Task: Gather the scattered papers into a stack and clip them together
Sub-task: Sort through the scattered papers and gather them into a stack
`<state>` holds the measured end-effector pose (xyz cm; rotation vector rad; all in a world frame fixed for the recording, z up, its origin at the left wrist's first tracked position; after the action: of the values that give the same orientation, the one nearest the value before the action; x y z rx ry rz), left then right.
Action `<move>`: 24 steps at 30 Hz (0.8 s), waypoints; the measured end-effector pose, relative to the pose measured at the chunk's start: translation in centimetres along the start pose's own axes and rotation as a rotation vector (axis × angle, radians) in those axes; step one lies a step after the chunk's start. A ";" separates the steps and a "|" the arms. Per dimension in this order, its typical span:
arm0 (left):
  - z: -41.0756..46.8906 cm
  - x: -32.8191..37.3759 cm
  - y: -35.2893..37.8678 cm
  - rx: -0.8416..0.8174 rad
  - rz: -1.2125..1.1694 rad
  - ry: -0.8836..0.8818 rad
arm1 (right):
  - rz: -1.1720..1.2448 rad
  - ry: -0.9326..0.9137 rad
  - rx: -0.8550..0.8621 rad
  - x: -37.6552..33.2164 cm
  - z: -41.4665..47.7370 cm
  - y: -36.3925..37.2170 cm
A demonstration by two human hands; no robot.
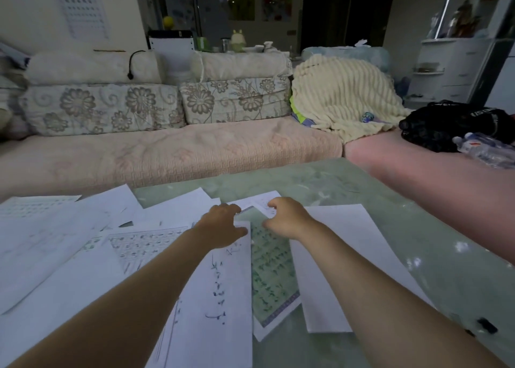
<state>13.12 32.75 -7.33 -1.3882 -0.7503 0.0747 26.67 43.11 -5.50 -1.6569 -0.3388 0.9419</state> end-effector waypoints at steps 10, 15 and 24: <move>8.7 -2.5 1.8 -0.230 0.051 0.014 | -0.312 -0.011 -0.060 1.3 8.2 3.8; 10.6 -3.8 1.4 -0.172 0.073 0.032 | -0.175 -0.099 0.002 0.8 8.3 3.6; 11.0 -4.1 -1.2 -0.009 -0.323 0.033 | 0.139 -0.047 0.047 1.5 9.4 2.4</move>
<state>3.79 40.00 -8.11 -1.2579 -0.9382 -0.2039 20.19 49.83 -8.61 -1.6331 -0.2338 1.0862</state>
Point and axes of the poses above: each hand's wrist, its own z-axis towards the middle knuckle, its own y-axis out of the palm, x = y × z, the point moved 5 cm from there along z, towards the middle knuckle, and after that the axes turned 9 degrees about -z, right-handed, at the moved point
